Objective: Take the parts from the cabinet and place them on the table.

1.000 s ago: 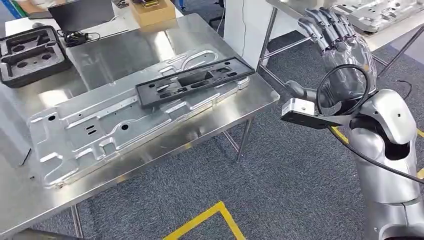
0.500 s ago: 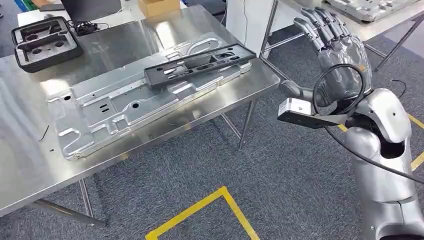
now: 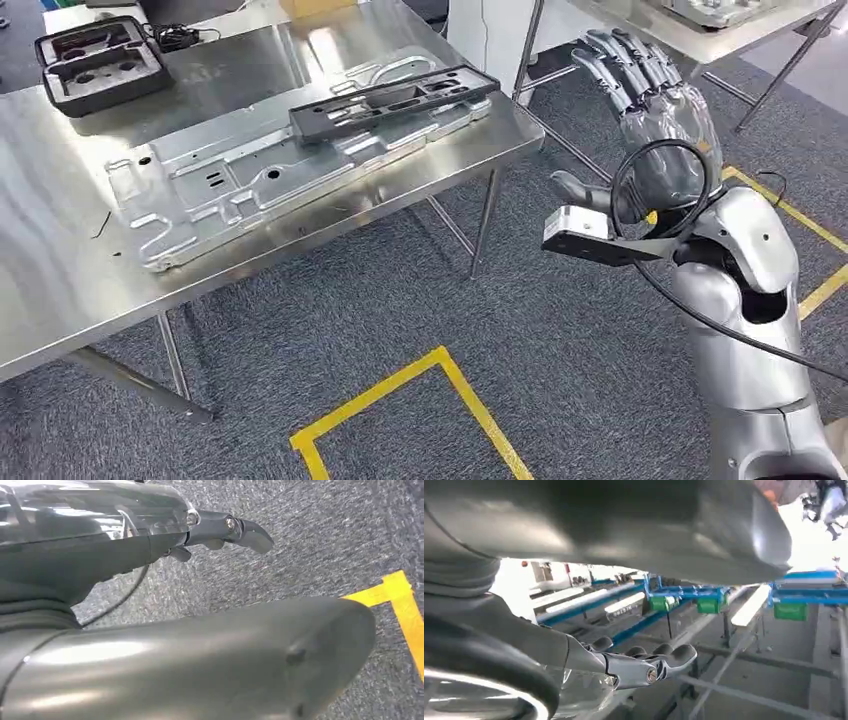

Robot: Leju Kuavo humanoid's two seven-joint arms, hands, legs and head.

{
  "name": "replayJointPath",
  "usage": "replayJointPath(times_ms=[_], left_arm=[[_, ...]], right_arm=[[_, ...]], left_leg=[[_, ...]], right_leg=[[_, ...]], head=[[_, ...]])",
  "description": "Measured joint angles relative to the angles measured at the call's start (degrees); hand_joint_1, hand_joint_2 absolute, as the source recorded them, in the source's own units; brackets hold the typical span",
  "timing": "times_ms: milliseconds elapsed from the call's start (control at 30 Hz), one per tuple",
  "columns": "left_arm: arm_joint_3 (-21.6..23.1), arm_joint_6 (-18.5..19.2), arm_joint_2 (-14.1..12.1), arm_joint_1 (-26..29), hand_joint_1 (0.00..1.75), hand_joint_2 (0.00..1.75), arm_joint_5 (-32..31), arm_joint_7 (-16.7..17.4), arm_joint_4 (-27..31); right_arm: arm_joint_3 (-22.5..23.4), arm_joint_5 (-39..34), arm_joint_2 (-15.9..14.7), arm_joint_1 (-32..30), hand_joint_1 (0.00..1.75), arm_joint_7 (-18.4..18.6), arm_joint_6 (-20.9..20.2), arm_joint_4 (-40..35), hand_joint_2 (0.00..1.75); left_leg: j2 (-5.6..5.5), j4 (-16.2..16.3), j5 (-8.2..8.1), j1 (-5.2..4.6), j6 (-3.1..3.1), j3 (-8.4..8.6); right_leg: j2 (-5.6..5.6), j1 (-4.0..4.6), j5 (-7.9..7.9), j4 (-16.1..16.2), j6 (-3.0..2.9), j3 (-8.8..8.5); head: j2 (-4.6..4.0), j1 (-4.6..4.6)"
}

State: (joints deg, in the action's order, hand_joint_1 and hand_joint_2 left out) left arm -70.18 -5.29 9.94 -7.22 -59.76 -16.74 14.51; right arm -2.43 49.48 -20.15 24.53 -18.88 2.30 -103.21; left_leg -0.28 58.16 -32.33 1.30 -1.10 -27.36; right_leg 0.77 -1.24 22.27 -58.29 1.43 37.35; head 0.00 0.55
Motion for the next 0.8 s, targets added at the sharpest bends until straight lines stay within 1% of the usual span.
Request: replayJointPath(times_ms=[33, 67, 100, 133, 167, 200, 233, 267, 300, 333, 367, 400, 433, 467, 533, 567, 600, 633, 667, 700, 733, 767, 800], left_arm=[[0.0, -0.1, 0.0, 0.1, 0.0, 0.0, -0.1, 0.0, 0.0], [0.0, -0.1, 0.0, 0.3, 0.0, 0.0, -0.2, 0.1, 0.0], [0.0, -0.2, 0.0, 0.3, 0.0, 0.0, -0.3, 0.1, 0.0], [0.0, -0.2, 0.0, 0.2, 0.0, 0.0, -0.3, 0.1, 0.0], [0.0, -0.2, 0.0, 0.1, 0.0, 0.0, -0.5, 0.1, 0.0], [0.1, -0.2, 0.0, 0.1, 0.0, 0.0, -0.6, 0.1, 0.0], [0.1, -0.2, 0.0, 0.1, 0.0, 0.0, -0.7, 0.1, 0.0], [0.1, -0.2, 0.0, 0.2, 0.0, 0.0, -0.7, 0.1, 0.0], [0.1, -0.2, 0.0, 0.2, 0.0, 0.0, -0.8, 0.1, 0.0], [0.1, -0.2, 0.0, 0.2, 0.0, 0.0, -0.9, 0.1, 0.0], [0.1, -0.2, 0.0, 0.2, 0.0, 0.0, -0.9, 0.2, 0.0], [0.1, -0.2, 0.0, 0.2, 0.0, 0.0, -1.1, 0.2, 0.0], [0.2, -0.2, 0.1, 0.2, 0.0, 0.0, -1.3, 0.3, 0.0], [0.2, -0.2, 0.1, 0.1, 0.0, 0.0, -1.4, 0.3, 0.0], [0.2, -0.3, 0.1, 0.2, 0.0, 0.0, -1.5, 0.4, 0.0], [0.2, -0.3, 0.1, 0.4, 0.0, 0.0, -1.5, 0.5, 0.0], [0.2, -0.3, 0.1, 0.5, 0.0, 0.0, -1.4, 0.6, 0.0], [0.2, -0.2, 0.1, 0.7, 0.0, 0.0, -1.4, 0.6, 0.0], [0.2, -0.2, 0.1, 0.7, 0.0, 0.0, -1.3, 0.6, 0.0], [0.2, -0.1, 0.1, 0.7, 0.0, 0.0, -1.3, 0.6, 0.0], [0.2, 0.0, 0.1, 0.6, 0.0, 0.0, -1.2, 0.5, 0.0], [0.2, 0.1, 0.1, 0.6, 0.0, 0.0, -1.2, 0.4, 0.0], [0.2, 0.1, 0.1, 0.5, 0.0, 0.0, -1.2, 0.3, 0.0]], right_arm=[[0.0, 0.0, 0.1, 0.0, 0.0, -0.1, 0.0, 0.0, 0.0], [0.0, 0.0, 0.3, -0.2, 0.0, -0.1, 0.0, 0.0, 0.0], [0.0, 0.0, 0.3, -0.3, 0.0, -0.1, 0.1, 0.0, 0.0], [0.0, 0.1, 0.3, -0.3, 0.0, -0.1, 0.1, 0.1, 0.0], [0.0, 0.0, 0.3, -0.3, 0.0, -0.1, 0.1, 0.1, 0.0], [0.0, 0.0, 0.4, -0.4, 0.0, -0.1, 0.1, 0.1, 0.0], [0.0, 0.0, 0.4, -0.4, 0.0, -0.1, 0.1, 0.1, 0.0], [0.1, 0.0, 0.5, -0.6, 0.0, -0.1, 0.1, 0.1, 0.0], [0.1, 0.0, 0.5, -0.8, 0.0, -0.1, 0.1, 0.2, 0.0], [0.2, -0.1, 0.6, -0.9, 0.0, -0.1, 0.1, 0.2, 0.0], [0.2, -0.1, 0.7, -1.0, 0.0, -0.2, 0.1, 0.2, 0.0], [0.3, -0.1, 0.7, -1.0, 0.0, -0.2, 0.2, 0.2, 0.0], [0.3, -0.1, 0.7, -1.0, 0.0, -0.2, 0.2, 0.1, 0.0], [0.4, -0.1, 0.7, -1.0, 0.0, -0.2, 0.3, 0.1, 0.0], [0.7, -0.1, 0.8, -1.0, 0.0, -0.3, 0.4, 0.1, 0.0], [0.7, -0.1, 0.9, -1.3, 0.0, -0.3, 0.4, 0.2, 0.0], [0.7, -0.1, 1.1, -1.4, 0.0, -0.3, 0.5, 0.2, 0.0], [0.7, -0.1, 1.3, -1.5, 0.0, -0.4, 0.5, 0.2, 0.0], [0.7, 0.0, 1.5, -1.4, 0.0, -0.6, 0.5, 0.2, 0.0], [0.7, 0.0, 1.6, -1.2, 0.0, -0.6, 0.5, 0.2, 0.0], [0.6, 0.2, 1.8, -0.9, 0.0, -0.7, 0.5, 0.2, 0.0], [0.5, 0.2, 2.1, -0.7, 0.0, -0.8, 0.4, 0.3, 0.0], [0.4, 0.2, 2.2, -0.4, 0.0, -0.8, 0.2, 0.4, 0.0]], left_leg=[[-0.08, 0.4, 0.29, -0.34, 0.24, -0.36], [-0.01, 0.3, 1.02, -0.18, 0.85, -0.88], [0.48, 0.3, 1.75, -0.02, 1.4, -1.4], [0.42, 0.3, 2.45, -0.18, 1.96, -2.31], [0.45, 0.3, 3.17, -0.33, 2.25, -3.18], [0.47, 0.3, 3.84, -0.46, 2.43, -4.03], [0.49, 0.4, 4.58, -0.61, 2.49, -5.02], [0.51, 0.5, 5.23, -0.72, 2.5, -5.96], [0.51, 0.6, 5.85, -0.79, 2.48, -6.93], [0.5, 0.8, 6.51, -0.87, 2.4, -7.92], [0.47, 0.9, 7.09, -0.91, 2.3, -8.8], [0.4, 1.0, 7.67, -0.94, 2.15, -9.37], [0.33, 1.1, 8.12, -1.17, 1.82, -9.73], [0.3, 1.0, 8.7, -1.19, 1.54, -9.99], [0.32, 0.7, 10.21, -1.11, 1.06, -10.92], [0.22, 0.6, 10.96, -1.34, 0.67, -11.44], [0.13, 0.9, 10.33, -0.91, 0.51, -12.09], [0.19, 2.4, 7.05, -0.96, 0.3, -12.78], [0.22, 5.6, 3.13, -0.77, 0.23, -13.41], [0.2, 9.9, -0.4, -0.69, 0.11, -14.09], [0.2, 14.5, -2.86, -0.68, -0.02, -14.67], [0.2, 18.1, -3.24, -0.64, -0.13, -14.68], [0.2, 19.4, -1.66, -0.56, -0.2, -13.95]], right_leg=[[0.05, -0.08, -0.55, 0.1, 0.36, 0.09], [0.01, -0.04, -1.07, 0.1, 0.94, 0.23], [-0.08, -0.44, 0.45, -0.3, 1.02, 0.79], [-0.11, -0.42, 3.96, -2.4, 1.0, 1.53], [-0.12, -0.41, 7.69, -6.3, 1.02, 2.59], [-0.14, -0.4, 10.57, -10.8, 1.06, 3.71], [-0.19, -0.33, 12.3, -15.1, 1.1, 4.49], [-0.21, -0.34, 12.06, -17.6, 1.15, 4.54], [-0.21, -0.33, 10.39, -18.0, 1.12, 3.72], [-0.23, -0.32, 7.89, -16.5, 0.97, 1.89], [-0.25, -0.32, 5.92, -12.9, 0.77, -1.0], [-0.28, -0.27, 5.52, -7.9, 0.45, -4.79], [-0.36, 0.01, 7.63, -2.5, 0.14, -8.56], [-0.38, 0.55, 8.92, 1.2, -0.04, -10.71], [-0.38, 0.83, 8.76, 1.5, -0.28, -9.72], [-0.33, 0.78, 8.06, 1.5, -0.66, -8.6], [-0.22, -0.46, 7.2, 1.8, -1.13, -7.69], [-0.2, -0.15, 6.49, 1.8, -1.63, -6.79], [-0.14, -0.01, 5.81, 1.8, -2.27, -6.08], [-0.13, 0.12, 5.16, 1.8, -2.52, -5.37], [-0.12, 0.2, 4.45, 1.7, -2.64, -4.52], [-0.12, 0.27, 3.68, 1.7, -2.63, -3.62], [-0.12, 0.28, 2.96, 1.7, -2.57, -2.68]], head=[[0.0, -0.11], [0.0, -0.02], [0.0, -0.04], [0.0, 0.11], [0.0, 0.11], [0.0, 0.11], [0.0, 0.13], [0.0, 0.11], [0.0, 0.09], [0.0, 0.11], [0.0, 0.11], [0.0, 0.09], [0.0, 0.11], [0.0, 0.02], [0.0, 0.13], [0.0, 0.07], [0.0, 0.13], [0.0, -0.04], [0.0, -0.24], [0.0, -0.13], [0.0, -0.2], [0.0, -0.22], [0.0, -0.2]])
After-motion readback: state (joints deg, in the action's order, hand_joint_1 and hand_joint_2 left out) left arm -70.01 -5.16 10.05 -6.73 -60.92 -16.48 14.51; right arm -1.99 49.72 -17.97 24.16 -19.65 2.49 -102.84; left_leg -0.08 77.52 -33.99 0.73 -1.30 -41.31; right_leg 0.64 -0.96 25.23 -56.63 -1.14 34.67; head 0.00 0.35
